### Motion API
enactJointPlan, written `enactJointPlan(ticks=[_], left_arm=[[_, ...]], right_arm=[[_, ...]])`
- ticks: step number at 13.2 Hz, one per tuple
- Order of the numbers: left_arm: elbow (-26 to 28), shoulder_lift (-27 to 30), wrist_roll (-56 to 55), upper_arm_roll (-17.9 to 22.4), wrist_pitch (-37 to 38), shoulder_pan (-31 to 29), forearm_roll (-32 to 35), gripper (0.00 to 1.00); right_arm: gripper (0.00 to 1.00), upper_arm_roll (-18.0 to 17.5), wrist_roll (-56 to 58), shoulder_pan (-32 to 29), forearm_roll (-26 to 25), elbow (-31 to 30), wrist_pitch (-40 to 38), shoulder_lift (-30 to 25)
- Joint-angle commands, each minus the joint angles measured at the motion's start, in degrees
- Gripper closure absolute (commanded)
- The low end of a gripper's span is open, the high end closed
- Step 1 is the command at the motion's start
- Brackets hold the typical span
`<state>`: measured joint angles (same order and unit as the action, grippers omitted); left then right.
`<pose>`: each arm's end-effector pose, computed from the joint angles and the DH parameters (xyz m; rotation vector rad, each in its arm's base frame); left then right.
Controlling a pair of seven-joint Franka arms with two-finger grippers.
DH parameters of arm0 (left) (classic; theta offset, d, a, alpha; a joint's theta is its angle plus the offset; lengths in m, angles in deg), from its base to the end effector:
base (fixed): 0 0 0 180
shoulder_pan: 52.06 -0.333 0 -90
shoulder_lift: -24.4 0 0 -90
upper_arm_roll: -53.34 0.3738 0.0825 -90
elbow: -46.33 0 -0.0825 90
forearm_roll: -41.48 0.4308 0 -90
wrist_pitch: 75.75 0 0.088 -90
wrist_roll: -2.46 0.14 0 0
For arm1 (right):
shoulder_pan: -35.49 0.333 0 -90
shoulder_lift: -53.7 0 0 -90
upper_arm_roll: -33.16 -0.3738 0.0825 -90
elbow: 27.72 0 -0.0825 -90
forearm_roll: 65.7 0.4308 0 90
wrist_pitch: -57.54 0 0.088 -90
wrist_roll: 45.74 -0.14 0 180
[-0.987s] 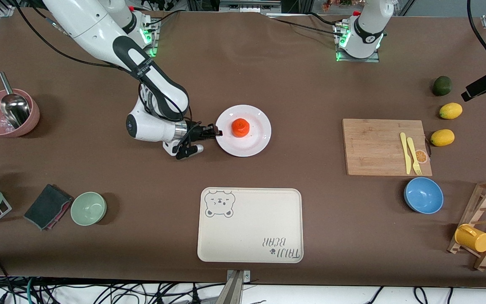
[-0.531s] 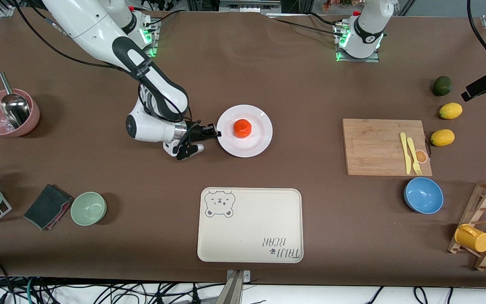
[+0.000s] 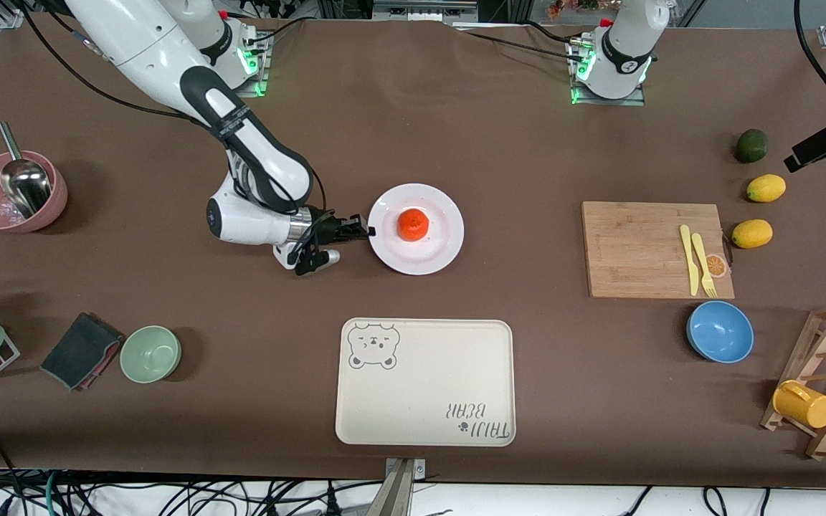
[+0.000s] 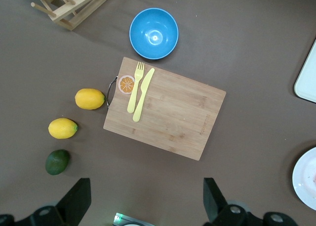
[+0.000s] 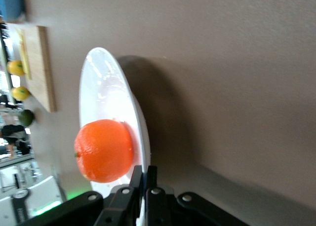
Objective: Place orange and plate with both arms
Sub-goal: 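Slide the plate with the orange onto the bear tray, right gripper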
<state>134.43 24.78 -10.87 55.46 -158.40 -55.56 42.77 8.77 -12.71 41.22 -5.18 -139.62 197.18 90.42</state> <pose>0.5793 0.0605 0.6597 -3.0677 -0.5149 0.1351 0.5735 0.3505 0.1530 -2.2747 -0.1481 0.1806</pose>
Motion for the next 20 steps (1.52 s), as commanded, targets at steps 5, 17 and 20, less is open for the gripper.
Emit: enactJointPlan(ticks=[5, 17, 20], left_arm=[[-1.3, -0.1, 0.9, 0.1, 1.2, -0.4, -1.4, 0.0], [-1.3, -0.2, 0.9, 0.1, 1.2, -0.4, -1.4, 0.0], [-1.3, -0.1, 0.9, 0.1, 1.2, -0.4, -1.4, 0.0]], right_arm=[[1.0, -0.4, 6.9, -2.3, 10.6, 3.2, -3.1, 1.3], [1.0, 2.0, 0.2, -3.1, 12.8, 26.8, -2.4, 14.9], [1.0, 2.3, -0.1, -2.6, 13.0, 31.4, -1.1, 18.9]])
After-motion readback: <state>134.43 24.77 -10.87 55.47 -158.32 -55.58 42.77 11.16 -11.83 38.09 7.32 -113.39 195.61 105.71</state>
